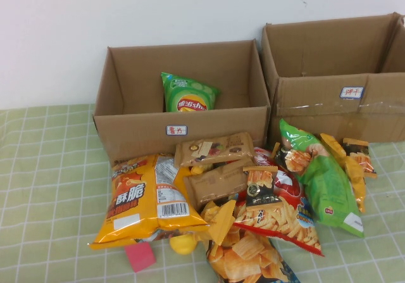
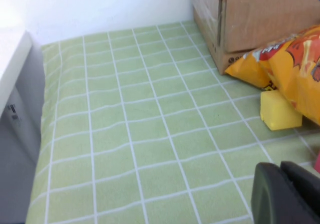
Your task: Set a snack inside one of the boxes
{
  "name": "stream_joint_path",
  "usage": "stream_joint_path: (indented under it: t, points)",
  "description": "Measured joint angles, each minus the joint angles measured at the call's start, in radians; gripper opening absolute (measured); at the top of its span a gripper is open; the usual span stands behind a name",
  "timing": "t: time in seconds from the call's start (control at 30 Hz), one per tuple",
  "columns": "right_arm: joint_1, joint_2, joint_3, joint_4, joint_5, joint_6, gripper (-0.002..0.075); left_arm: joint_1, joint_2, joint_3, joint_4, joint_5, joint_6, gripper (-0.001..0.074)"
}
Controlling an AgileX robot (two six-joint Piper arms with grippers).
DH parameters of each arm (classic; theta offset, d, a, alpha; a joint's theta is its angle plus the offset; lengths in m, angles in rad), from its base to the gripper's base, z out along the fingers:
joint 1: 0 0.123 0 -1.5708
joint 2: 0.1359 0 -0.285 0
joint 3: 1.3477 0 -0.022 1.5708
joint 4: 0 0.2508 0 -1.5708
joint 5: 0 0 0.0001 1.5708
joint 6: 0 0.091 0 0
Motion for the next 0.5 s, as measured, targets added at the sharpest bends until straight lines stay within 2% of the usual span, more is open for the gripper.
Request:
stream_joint_path:
  t: [0.3,0.5]
  points:
    - [0.000,0.000,0.000,0.000,0.000,0.000,0.0000,-0.002,-0.004,-0.004,-0.039,0.020,0.081,-0.0001]
    - [0.000,0.000,0.000,0.000,0.000,0.000,0.0000,-0.006,-0.004,-0.004,-0.133,0.016,0.169,-0.0001]
